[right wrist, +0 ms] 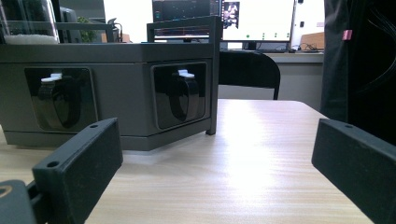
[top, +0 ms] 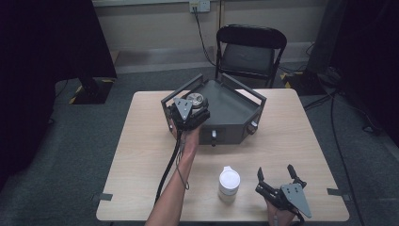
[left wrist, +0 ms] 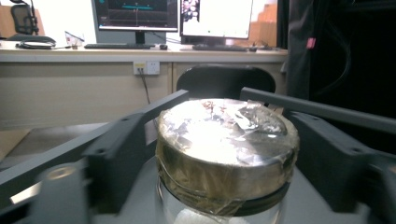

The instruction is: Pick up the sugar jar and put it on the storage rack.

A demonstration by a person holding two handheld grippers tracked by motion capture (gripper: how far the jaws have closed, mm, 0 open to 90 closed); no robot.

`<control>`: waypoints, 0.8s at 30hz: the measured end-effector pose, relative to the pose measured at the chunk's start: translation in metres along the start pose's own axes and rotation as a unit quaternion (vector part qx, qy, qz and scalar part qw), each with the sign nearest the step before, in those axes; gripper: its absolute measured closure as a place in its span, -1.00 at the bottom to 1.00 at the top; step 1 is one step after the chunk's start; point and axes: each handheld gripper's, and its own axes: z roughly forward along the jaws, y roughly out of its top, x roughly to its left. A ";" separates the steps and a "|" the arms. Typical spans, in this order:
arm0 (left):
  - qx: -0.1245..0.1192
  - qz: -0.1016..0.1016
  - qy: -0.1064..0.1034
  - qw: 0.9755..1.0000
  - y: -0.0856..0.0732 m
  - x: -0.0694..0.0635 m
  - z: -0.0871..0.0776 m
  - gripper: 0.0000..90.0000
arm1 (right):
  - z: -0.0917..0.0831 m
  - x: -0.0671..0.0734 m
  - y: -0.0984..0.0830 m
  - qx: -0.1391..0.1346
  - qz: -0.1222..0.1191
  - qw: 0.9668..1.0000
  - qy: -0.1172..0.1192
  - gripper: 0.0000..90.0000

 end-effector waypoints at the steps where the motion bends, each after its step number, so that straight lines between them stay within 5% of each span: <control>1: -0.007 -0.011 -0.008 1.000 -0.002 0.003 -0.001 -0.63 | 0.000 0.000 0.000 0.000 0.000 1.000 0.000 -0.99; 6: -0.028 -0.009 0.003 1.000 -0.004 -0.001 -0.005 -0.99 | 0.000 0.000 0.000 0.000 0.000 1.000 0.000 -0.99; 15: -0.012 -0.007 -0.003 1.000 -0.002 0.003 -0.007 -1.00 | 0.000 0.000 0.000 0.000 0.000 1.000 0.000 -0.99; 19: -0.005 -0.022 -0.008 1.000 -0.004 0.006 -0.015 -1.00 | 0.000 0.000 0.000 0.000 0.000 1.000 0.000 -0.99; 24: -0.016 -0.006 -0.007 1.000 -0.011 0.003 -0.029 -1.00 | 0.000 0.000 0.000 0.000 0.000 1.000 -0.001 -0.99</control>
